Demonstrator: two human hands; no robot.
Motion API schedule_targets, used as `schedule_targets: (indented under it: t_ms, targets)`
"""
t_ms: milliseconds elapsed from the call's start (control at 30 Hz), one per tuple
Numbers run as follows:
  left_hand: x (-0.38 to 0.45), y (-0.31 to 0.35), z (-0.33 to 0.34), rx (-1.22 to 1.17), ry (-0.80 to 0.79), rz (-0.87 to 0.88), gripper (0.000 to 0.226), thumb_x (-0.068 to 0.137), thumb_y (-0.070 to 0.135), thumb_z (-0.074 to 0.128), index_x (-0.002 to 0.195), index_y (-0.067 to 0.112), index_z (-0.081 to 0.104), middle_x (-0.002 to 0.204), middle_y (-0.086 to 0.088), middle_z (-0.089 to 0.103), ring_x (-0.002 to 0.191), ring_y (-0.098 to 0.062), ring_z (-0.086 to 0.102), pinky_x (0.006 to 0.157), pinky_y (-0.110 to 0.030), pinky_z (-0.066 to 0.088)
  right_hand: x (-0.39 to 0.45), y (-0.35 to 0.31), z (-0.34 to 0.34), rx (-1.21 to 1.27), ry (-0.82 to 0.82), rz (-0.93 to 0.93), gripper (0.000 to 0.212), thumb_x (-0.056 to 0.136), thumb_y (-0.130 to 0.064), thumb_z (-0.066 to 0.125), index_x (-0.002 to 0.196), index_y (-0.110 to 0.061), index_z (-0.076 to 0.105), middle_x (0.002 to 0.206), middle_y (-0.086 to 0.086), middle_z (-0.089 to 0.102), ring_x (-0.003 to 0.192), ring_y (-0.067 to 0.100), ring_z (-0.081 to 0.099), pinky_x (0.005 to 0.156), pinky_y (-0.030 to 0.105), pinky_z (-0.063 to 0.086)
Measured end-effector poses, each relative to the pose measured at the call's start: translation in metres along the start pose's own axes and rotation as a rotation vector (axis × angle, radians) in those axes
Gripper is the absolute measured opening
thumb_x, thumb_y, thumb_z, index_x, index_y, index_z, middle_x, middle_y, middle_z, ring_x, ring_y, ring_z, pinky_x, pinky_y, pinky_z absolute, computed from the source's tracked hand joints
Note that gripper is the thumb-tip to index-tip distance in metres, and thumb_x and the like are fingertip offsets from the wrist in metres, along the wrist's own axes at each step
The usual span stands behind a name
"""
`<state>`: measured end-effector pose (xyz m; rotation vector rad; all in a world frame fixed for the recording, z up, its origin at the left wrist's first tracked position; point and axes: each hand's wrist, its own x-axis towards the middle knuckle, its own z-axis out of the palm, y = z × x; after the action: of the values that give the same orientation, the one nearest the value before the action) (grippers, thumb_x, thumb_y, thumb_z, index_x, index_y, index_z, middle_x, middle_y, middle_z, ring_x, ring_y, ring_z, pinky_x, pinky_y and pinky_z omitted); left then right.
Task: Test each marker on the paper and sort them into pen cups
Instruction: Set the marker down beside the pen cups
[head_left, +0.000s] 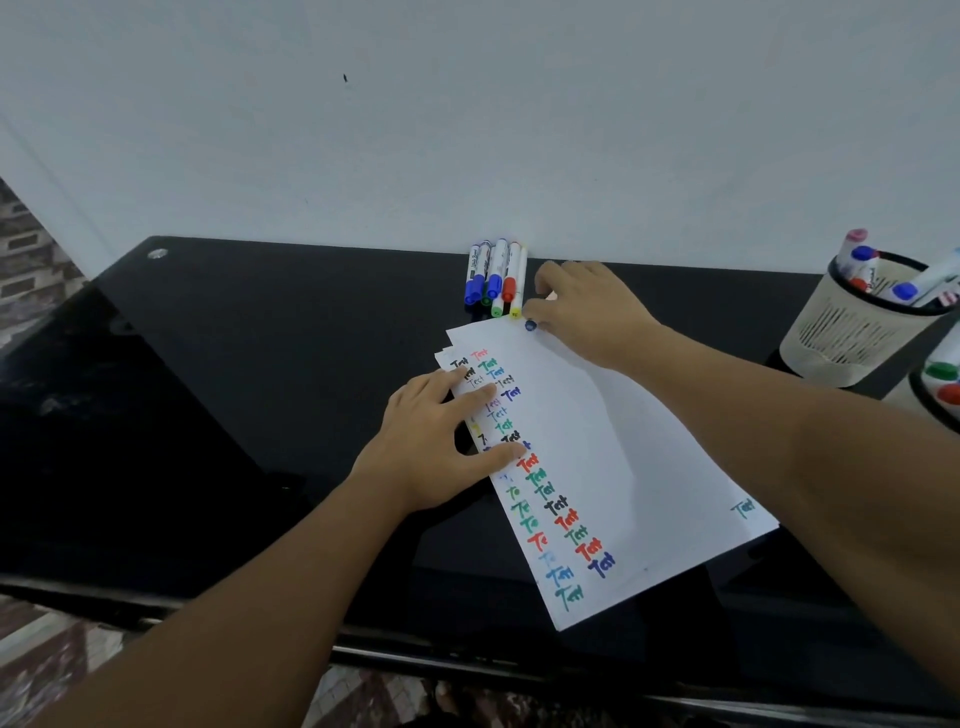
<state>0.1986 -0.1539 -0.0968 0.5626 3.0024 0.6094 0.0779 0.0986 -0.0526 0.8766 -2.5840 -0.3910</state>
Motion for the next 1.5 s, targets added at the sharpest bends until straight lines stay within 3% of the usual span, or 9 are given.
schedule_targets:
  t_ms: [133,267,467,700,1000,1167,1267,1367,1500]
  targets:
    - [0.0,0.0,-0.002,-0.009,0.0,0.004,0.098,0.071,0.097,0.031,0.152,0.043,0.038,0.164,0.01,0.024,0.152,-0.016,0.014,0.125,-0.048,0.015,-0.006,-0.007,-0.015,0.079,0.073,-0.006,0.022,0.105,-0.017,0.053,0.125,-0.01,0.059,0.108,0.012,0.066,0.09,0.031,0.061,0.099,0.046,0.049]
    - [-0.003,0.002,-0.005,-0.067,0.06,0.013,0.094,0.075,0.091,0.037,0.152,0.036,0.041,0.158,0.008,0.034,0.147,-0.014,0.023,0.122,-0.047,0.024,-0.02,-0.028,-0.04,0.255,-0.058,0.07,0.039,0.112,-0.031,0.035,0.148,-0.018,0.043,0.117,0.007,0.056,0.081,0.018,0.048,0.066,0.035,0.044]
    - [-0.007,0.003,-0.004,-0.143,0.192,0.015,0.073,0.093,0.062,0.058,0.153,0.025,0.041,0.146,0.01,0.045,0.137,-0.009,0.033,0.114,-0.042,0.039,-0.045,-0.055,-0.042,0.584,-0.263,0.211,0.043,0.112,-0.034,0.031,0.15,-0.018,0.044,0.138,0.007,0.058,0.124,0.024,0.054,0.105,0.041,0.043]
    - [-0.008,0.006,-0.003,-0.102,0.222,0.039,0.062,0.099,0.052,0.055,0.152,0.022,0.044,0.136,0.006,0.055,0.126,-0.01,0.043,0.105,-0.035,0.045,-0.056,-0.072,-0.054,0.34,-0.344,0.103,0.045,0.11,-0.052,0.021,0.15,-0.042,0.038,0.106,-0.007,0.06,0.096,0.016,0.062,0.069,0.034,0.047]
    - [-0.009,0.001,0.0,-0.038,0.288,0.182,0.04,0.101,0.04,0.053,0.13,0.016,0.067,0.117,0.003,0.068,0.109,-0.015,0.053,0.09,-0.036,0.05,-0.056,-0.087,-0.061,0.326,-0.348,0.075,0.046,0.108,-0.058,0.024,0.146,-0.04,0.044,0.106,-0.007,0.068,0.086,0.012,0.062,0.063,0.029,0.041]
    - [-0.007,0.0,0.001,-0.059,0.314,0.111,0.03,0.103,0.034,0.055,0.123,0.014,0.067,0.115,0.003,0.064,0.111,-0.013,0.05,0.092,-0.027,0.044,-0.061,-0.083,-0.063,0.555,-0.292,0.237,0.031,0.11,-0.032,0.038,0.14,-0.03,0.03,0.087,-0.008,0.055,0.07,0.013,0.058,0.06,0.032,0.047]
    - [-0.006,-0.002,0.002,-0.062,0.313,0.045,0.028,0.102,0.037,0.055,0.119,0.018,0.066,0.116,0.005,0.058,0.111,-0.011,0.046,0.09,-0.026,0.042,-0.062,-0.076,-0.068,0.65,-0.263,0.312,0.028,0.108,-0.015,0.038,0.126,-0.036,0.041,0.11,-0.002,0.061,0.089,0.021,0.066,0.08,0.039,0.056]
    - [-0.006,-0.001,0.003,-0.073,0.304,0.007,0.035,0.102,0.038,0.056,0.132,0.021,0.06,0.126,0.005,0.055,0.119,-0.012,0.044,0.096,-0.029,0.043,-0.066,-0.076,-0.068,0.988,-0.162,0.535,0.032,0.109,-0.016,0.037,0.109,-0.033,0.065,0.119,-0.007,0.066,0.098,0.01,0.068,0.093,0.032,0.054]
    - [-0.004,-0.003,0.004,-0.033,0.239,0.133,0.047,0.105,0.035,0.051,0.151,0.031,0.046,0.142,0.004,0.052,0.132,-0.017,0.041,0.11,-0.04,0.038,-0.076,-0.078,-0.062,1.323,-0.163,0.631,0.052,0.1,0.005,0.041,0.124,-0.037,0.061,0.128,-0.006,0.063,0.111,0.012,0.066,0.097,0.036,0.054]
